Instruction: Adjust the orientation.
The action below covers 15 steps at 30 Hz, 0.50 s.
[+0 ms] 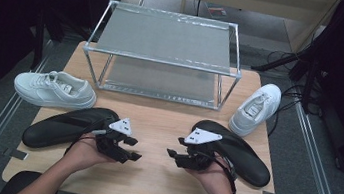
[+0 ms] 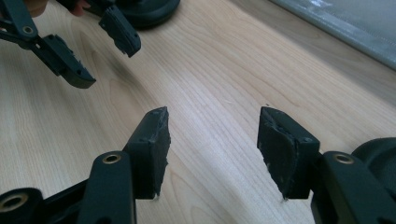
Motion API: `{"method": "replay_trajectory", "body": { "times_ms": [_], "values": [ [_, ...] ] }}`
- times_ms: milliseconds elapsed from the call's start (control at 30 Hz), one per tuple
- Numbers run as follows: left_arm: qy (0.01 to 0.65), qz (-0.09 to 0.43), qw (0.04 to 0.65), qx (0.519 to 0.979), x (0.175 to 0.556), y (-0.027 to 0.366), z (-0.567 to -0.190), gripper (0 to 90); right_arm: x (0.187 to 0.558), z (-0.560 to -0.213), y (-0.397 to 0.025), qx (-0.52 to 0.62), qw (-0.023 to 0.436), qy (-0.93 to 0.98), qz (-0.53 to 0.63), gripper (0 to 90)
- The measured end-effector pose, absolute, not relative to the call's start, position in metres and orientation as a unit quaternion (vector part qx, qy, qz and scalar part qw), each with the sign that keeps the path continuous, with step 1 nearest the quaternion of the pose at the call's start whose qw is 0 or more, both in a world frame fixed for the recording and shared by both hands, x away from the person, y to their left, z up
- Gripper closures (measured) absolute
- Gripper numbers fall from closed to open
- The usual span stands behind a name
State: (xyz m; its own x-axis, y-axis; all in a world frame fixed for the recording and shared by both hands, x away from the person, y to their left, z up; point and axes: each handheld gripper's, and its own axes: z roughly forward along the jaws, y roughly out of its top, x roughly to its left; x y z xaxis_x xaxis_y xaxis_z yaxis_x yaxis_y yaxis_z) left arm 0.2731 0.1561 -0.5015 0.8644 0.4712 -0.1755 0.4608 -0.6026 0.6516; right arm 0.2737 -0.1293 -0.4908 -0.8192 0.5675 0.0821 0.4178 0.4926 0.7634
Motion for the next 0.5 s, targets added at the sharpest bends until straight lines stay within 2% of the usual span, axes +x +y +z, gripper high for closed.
{"method": "replay_trajectory", "body": {
  "times_ms": [100, 267, 333, 500],
  "values": [
    [0.256, 0.011, 0.363, 0.896, 0.2734, 0.1579, -0.5004, 42.1, 0.276, -0.4913, -0.1304, 0.295, 0.077, 0.857, 0.414, 48.9],
    [0.258, 0.016, 0.367, 0.894, 0.2746, 0.1615, -0.5001, 41.3, 0.2763, -0.493, -0.1313, 0.304, 0.088, 0.849, 0.423, 48.3],
    [0.26, 0.017, 0.369, 0.892, 0.2748, 0.1629, -0.4996, 41.2, 0.2752, -0.4938, -0.1319, 0.283, 0.102, 0.856, 0.421, 51.1],
    [0.263, 0.017, 0.366, 0.893, 0.2761, 0.1657, -0.4984, 41.2, 0.2757, -0.4916, -0.1325, 0.277, 0.09, 0.861, 0.416, 48.9]
  ]
}}
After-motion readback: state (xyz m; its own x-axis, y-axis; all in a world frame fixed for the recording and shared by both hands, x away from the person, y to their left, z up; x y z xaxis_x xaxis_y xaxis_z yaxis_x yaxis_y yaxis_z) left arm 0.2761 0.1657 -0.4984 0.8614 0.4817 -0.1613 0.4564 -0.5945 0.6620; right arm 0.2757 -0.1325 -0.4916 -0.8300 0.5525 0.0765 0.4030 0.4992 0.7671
